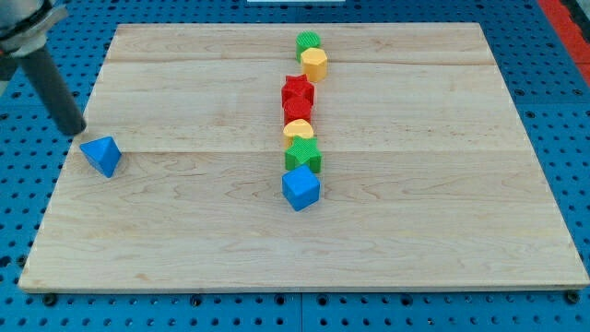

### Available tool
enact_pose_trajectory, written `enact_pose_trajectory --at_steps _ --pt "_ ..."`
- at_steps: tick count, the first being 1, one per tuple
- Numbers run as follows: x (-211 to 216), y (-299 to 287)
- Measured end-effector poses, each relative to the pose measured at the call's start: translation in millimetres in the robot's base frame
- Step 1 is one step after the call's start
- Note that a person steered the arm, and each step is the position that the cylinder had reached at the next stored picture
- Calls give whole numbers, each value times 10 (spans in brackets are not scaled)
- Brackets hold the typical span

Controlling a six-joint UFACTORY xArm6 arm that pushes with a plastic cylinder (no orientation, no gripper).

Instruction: Move the blue triangle below the blue cube

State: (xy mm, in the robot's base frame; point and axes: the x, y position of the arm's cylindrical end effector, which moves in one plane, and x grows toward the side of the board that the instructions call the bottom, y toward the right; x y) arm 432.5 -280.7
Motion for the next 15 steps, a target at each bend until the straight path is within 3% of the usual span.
enact_pose_trajectory --at_steps 1,2,3,4,5,6,8,11,13,15 --pt "229 1028" --pt "566 1666" --pt "276 1565" --pt "-51 1086" --pt "517 644" --pt "924 1149" --pt "1219 2053" --pt "1206 1829" --pt "1150 2507" --pt "1251 2514"
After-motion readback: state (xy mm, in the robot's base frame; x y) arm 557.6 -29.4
